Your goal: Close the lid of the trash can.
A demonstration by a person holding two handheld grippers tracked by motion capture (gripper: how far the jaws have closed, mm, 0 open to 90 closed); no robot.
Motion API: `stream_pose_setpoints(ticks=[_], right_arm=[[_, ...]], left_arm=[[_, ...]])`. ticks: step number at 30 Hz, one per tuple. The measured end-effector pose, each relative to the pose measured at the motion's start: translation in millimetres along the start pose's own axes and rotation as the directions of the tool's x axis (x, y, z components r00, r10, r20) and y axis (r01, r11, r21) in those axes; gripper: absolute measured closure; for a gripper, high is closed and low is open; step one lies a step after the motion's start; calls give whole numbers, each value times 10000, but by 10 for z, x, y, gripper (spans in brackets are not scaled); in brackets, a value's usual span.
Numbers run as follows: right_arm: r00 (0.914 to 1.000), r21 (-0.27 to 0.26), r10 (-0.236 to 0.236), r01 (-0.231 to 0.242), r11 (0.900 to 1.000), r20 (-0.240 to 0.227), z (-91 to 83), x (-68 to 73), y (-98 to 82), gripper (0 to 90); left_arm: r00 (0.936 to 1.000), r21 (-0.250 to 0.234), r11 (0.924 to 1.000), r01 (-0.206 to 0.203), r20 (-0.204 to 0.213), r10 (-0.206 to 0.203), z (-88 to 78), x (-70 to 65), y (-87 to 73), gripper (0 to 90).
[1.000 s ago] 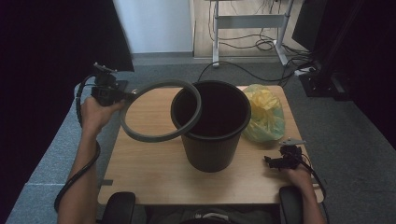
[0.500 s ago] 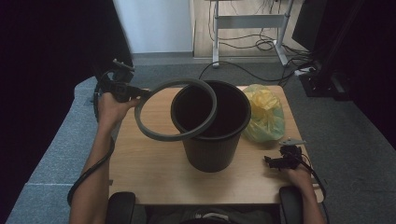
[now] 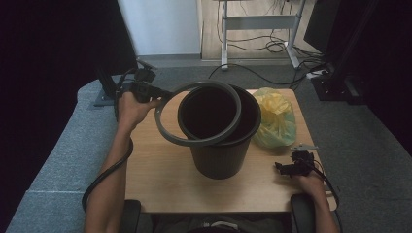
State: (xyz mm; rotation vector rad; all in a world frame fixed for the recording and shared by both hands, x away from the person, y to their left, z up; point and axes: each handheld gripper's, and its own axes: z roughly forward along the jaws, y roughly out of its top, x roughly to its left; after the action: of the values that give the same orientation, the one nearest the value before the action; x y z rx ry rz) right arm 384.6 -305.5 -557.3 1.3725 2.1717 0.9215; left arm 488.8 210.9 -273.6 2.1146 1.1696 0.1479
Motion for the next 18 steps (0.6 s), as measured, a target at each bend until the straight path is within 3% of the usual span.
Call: stream_pose_setpoints(ticks=[18], right_arm=[[10000, 5, -38, 38, 10000, -30, 0, 2, 0, 0]], left_arm=[[9976, 141, 9977, -657, 240, 654, 253, -354, 280, 779]])
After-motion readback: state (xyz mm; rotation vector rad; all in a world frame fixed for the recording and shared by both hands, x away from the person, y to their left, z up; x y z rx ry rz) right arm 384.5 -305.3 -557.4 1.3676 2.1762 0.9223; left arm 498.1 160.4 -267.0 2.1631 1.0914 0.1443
